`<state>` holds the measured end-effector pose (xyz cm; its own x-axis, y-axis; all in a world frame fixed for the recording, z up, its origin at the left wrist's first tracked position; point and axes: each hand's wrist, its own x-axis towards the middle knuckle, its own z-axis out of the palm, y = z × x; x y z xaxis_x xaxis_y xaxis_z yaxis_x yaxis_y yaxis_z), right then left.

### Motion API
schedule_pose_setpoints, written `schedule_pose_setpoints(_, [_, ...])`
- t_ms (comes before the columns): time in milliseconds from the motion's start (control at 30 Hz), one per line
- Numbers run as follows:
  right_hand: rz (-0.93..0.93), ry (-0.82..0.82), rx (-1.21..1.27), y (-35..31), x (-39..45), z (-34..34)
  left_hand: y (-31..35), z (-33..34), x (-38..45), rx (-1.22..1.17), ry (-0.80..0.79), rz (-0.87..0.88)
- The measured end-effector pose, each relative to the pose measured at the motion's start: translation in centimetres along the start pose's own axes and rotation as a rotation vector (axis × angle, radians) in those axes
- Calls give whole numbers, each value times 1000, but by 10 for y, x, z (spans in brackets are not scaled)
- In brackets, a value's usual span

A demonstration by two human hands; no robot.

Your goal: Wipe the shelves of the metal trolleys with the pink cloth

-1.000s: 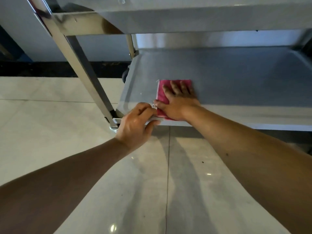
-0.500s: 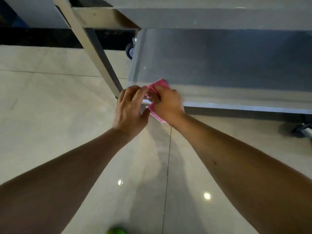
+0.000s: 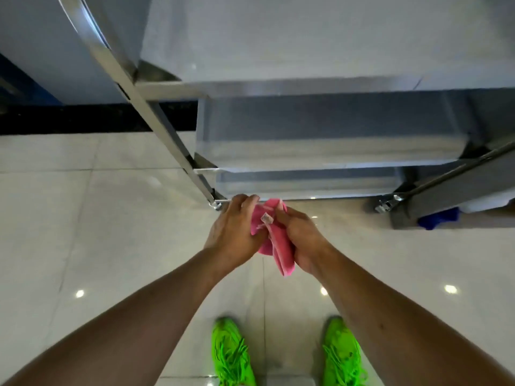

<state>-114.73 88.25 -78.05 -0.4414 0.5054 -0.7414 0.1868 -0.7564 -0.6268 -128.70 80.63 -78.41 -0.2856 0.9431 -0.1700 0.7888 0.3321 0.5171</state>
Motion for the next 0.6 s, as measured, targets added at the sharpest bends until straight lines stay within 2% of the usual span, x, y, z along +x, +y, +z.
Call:
schedule_pose_setpoints(200, [-23, 51, 22, -85, -133, 13, 101, -123, -21, 8, -96, 112])
schedule_pose_setpoints(333, [-95, 1, 7, -138, -211, 15, 163, -190, -38, -39, -179, 132])
schedule_pose_setpoints(467, [-201, -43, 14, -194, -293, 9, 240, -249, -64, -83, -37, 103])
schedule_pose_setpoints(600, [-311, -79, -13, -242, -367, 1, 310, -298, -89, -126, 109, 157])
